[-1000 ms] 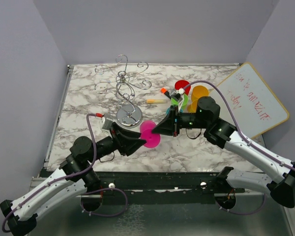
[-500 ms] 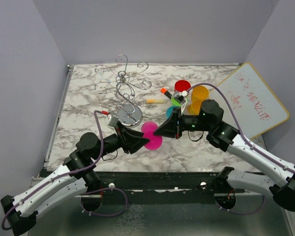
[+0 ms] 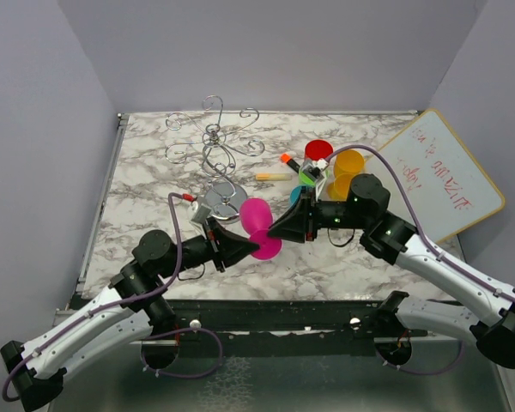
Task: Take the wine glass off the wine glass rack
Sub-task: Place the wine glass at the center of the board.
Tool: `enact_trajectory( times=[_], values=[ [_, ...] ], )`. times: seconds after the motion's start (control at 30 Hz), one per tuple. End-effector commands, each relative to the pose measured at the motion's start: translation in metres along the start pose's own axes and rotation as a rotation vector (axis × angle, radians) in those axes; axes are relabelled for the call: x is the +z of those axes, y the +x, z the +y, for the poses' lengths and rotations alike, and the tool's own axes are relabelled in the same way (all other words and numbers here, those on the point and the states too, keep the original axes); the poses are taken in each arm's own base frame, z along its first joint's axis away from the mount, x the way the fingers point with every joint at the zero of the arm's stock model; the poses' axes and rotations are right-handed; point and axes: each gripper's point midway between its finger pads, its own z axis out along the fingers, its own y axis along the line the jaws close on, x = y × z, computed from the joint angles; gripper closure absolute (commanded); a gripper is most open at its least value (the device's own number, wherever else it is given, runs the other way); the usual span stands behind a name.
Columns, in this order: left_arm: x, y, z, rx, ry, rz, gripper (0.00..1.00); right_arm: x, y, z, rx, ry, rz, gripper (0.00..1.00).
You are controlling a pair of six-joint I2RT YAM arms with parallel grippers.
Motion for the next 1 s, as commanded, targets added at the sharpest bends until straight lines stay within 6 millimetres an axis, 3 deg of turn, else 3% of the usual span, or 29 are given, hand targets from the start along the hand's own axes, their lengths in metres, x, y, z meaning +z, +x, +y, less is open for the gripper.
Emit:
enact_trajectory(
  times=[0.0, 0.13, 0.27, 0.53, 0.77, 0.97],
  values=[
    [-0.005, 0.001, -0.014, 0.078, 0.075, 0.032, 1.00, -0.001, -0.004, -0.001, -0.001, 0.026, -0.012, 0.67],
    [-0.013, 0.019, -0.028, 0.174, 0.193, 0.114, 1.00, -0.011, -0.016, -0.007, -0.037, 0.129, -0.039, 0.50],
    [-0.025, 0.032, -0.034, 0.293, 0.275, 0.151, 1.00, -0.024, -0.031, -0.026, -0.068, 0.300, -0.075, 0.37],
    [-0.038, 0.040, -0.025, 0.507, 0.295, 0.124, 1.00, -0.028, -0.032, -0.048, -0.021, 0.381, -0.043, 0.35],
    [-0.041, 0.052, -0.022, 0.584, 0.336, 0.188, 1.00, -0.035, -0.046, -0.052, 0.015, 0.269, -0.079, 0.35],
    [-0.047, 0.061, -0.032, 0.669, 0.444, 0.222, 1.00, -0.032, -0.047, -0.043, 0.021, 0.099, -0.026, 0.34]
  ],
)
